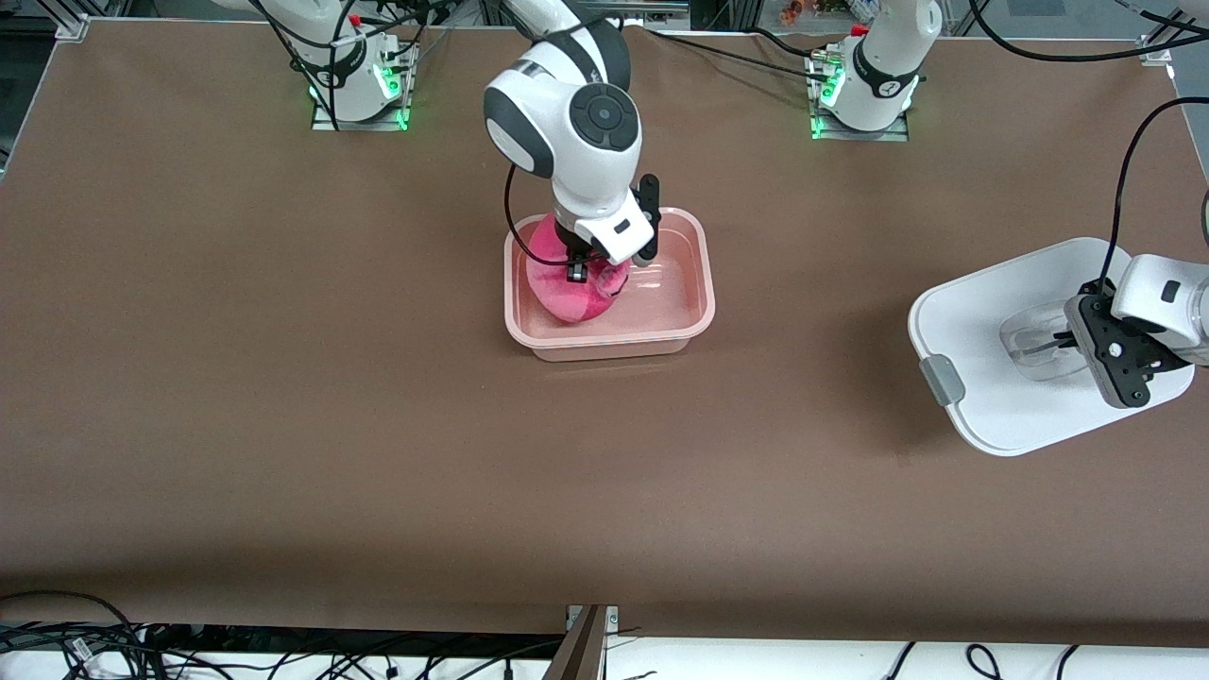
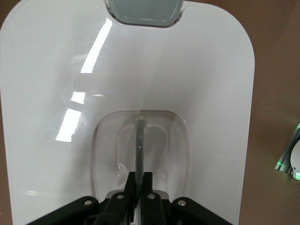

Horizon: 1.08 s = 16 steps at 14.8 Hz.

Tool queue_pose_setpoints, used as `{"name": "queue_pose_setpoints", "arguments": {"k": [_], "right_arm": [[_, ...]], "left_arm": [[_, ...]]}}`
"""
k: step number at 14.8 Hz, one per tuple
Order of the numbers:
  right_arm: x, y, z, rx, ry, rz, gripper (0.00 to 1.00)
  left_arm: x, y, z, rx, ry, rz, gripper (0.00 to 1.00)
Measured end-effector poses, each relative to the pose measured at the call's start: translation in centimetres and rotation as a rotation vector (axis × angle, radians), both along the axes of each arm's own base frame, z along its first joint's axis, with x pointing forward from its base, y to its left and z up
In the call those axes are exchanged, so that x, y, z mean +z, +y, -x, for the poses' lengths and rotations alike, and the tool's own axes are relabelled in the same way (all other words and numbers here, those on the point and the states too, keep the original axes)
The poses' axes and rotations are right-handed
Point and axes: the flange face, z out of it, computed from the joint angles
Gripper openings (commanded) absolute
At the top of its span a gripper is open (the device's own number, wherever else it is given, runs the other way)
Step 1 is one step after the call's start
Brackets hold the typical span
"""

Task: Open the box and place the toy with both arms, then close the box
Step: 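Lower the toy into the tub and open the right gripper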

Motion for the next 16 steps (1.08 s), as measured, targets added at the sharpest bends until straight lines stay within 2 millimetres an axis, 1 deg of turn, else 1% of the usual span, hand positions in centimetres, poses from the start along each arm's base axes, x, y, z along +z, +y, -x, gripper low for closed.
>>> {"name": "queue_pose_setpoints", "arguments": {"k": [2,3,5,9,11,14,16], "right_arm": [[-1.4,0.5,0.1,0.011,-0.017,0.019,0.0],[-1.6,0.6,0.0,0.013,-0.022,0.024,0.0],[-1.1,0.5,-0.6,0.007,-0.034,0.018,0.0],[0.9,0.3,-1.7,-0.01,-0.063,0.001,0.0],[1.4,0.2,-2.0,-0.015,-0.069,-0.003,0.0],[1.1,0.2,-2.0,-0.015,-0.065,0.004,0.0],[0.1,0.4,-1.8,-0.012,-0.053,0.016,0.0]], "left_arm": [[0.0,0.0,0.0,0.0,0.0,0.0,0.0],[0.0,0.0,0.0,0.0,0.001,0.0,0.0],[-0.1,-0.1,0.0,-0.002,0.001,0.001,0.0],[-0.1,-0.2,0.0,-0.003,0.001,0.001,0.0],[-0.1,-0.2,0.0,-0.004,0.001,0.002,0.0],[0.0,-0.4,0.0,-0.006,0.0,0.002,0.0],[0.0,-0.4,-0.1,-0.007,0.0,0.002,0.0]]}}
